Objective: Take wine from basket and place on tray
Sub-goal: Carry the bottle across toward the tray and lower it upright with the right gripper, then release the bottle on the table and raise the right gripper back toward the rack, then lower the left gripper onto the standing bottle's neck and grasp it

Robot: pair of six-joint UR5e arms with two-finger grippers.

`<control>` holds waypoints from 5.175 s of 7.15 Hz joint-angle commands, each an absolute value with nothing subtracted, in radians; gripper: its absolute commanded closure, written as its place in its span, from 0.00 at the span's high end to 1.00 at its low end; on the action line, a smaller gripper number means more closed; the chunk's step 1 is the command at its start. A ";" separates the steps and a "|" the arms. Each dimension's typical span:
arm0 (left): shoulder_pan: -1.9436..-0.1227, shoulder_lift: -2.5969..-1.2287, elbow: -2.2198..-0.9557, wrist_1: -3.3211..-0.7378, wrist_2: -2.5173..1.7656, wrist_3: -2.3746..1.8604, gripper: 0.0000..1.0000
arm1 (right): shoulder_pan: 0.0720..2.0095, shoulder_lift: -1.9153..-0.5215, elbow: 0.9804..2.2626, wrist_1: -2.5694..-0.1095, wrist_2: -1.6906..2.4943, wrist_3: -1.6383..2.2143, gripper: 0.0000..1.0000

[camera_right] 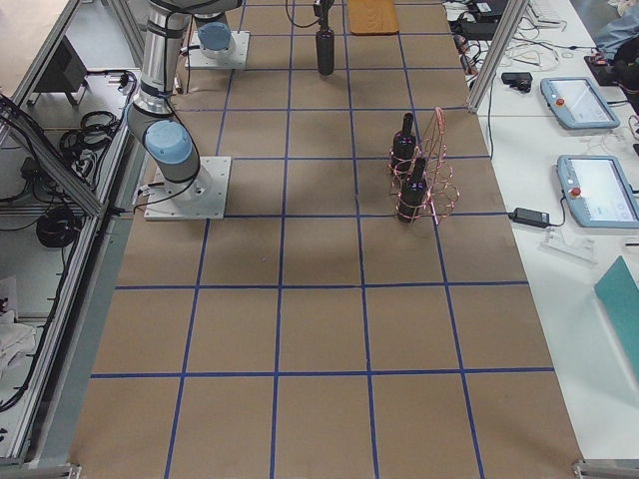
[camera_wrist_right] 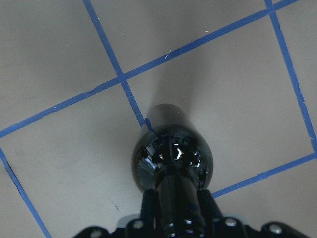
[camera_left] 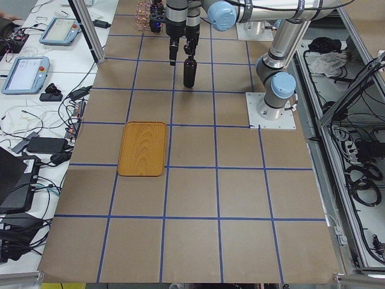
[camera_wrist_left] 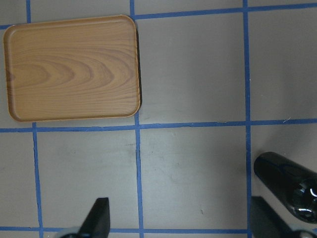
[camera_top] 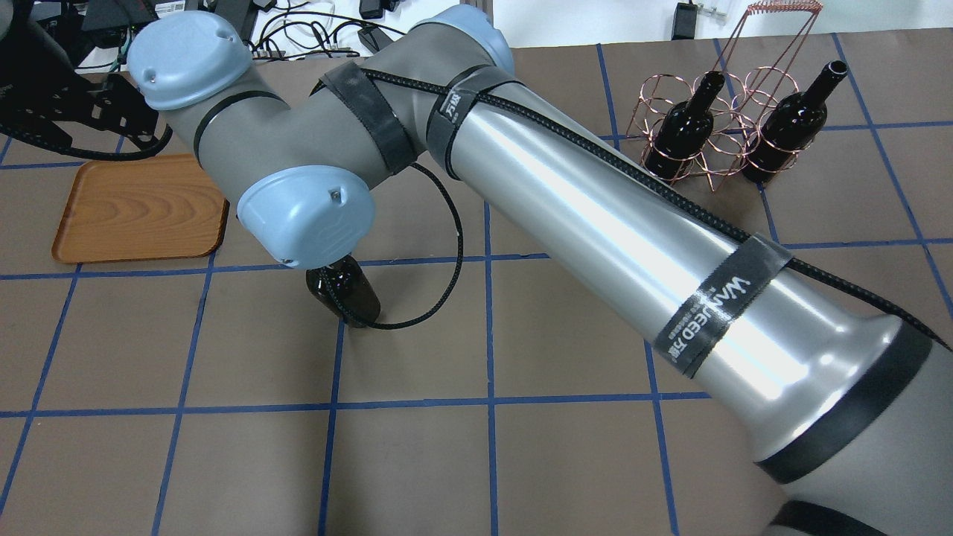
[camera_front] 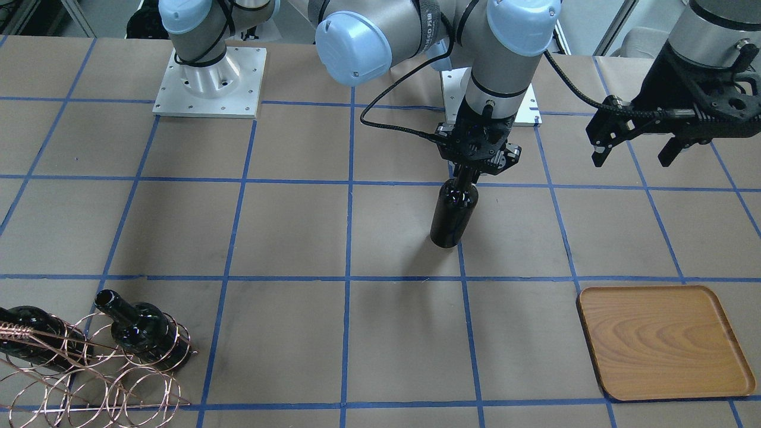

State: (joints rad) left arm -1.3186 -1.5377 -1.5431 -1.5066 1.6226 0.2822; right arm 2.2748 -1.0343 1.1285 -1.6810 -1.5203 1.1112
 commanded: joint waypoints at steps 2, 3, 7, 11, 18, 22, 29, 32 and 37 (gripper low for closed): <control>-1.319 -1.539 -1.543 -1.506 1.623 0.281 1.00 | 2.273 -1.020 1.126 -1.689 -1.520 1.115 0.26; -1.319 -1.539 -1.543 -1.506 1.617 0.282 1.00 | 2.273 -1.017 1.127 -1.703 -1.520 1.115 0.28; -1.319 -1.542 -1.543 -1.506 1.606 0.282 1.00 | 2.273 -1.017 1.135 -1.717 -1.525 1.117 0.38; -1.319 -1.542 -1.543 -1.508 1.611 0.282 1.00 | 2.273 -1.015 1.140 -1.717 -1.523 1.114 0.53; -1.328 -1.535 -1.548 -1.568 1.621 0.265 1.00 | 2.121 -1.227 1.256 -1.634 -1.526 0.934 1.00; -1.408 -1.555 -1.571 -1.540 1.585 0.238 1.00 | 1.727 -1.456 1.367 -1.485 -1.519 0.342 1.00; -1.612 -1.559 -1.730 -1.467 1.520 0.012 1.00 | 1.486 -1.569 1.420 -1.480 -1.532 -0.051 1.00; -1.612 -1.592 -1.779 -1.410 1.520 0.011 1.00 | 1.489 -1.572 1.433 -1.502 -1.528 -0.063 1.00; -1.612 -1.609 -1.782 -1.419 1.520 0.002 0.63 | 1.493 -1.572 1.433 -1.505 -1.523 -0.058 1.00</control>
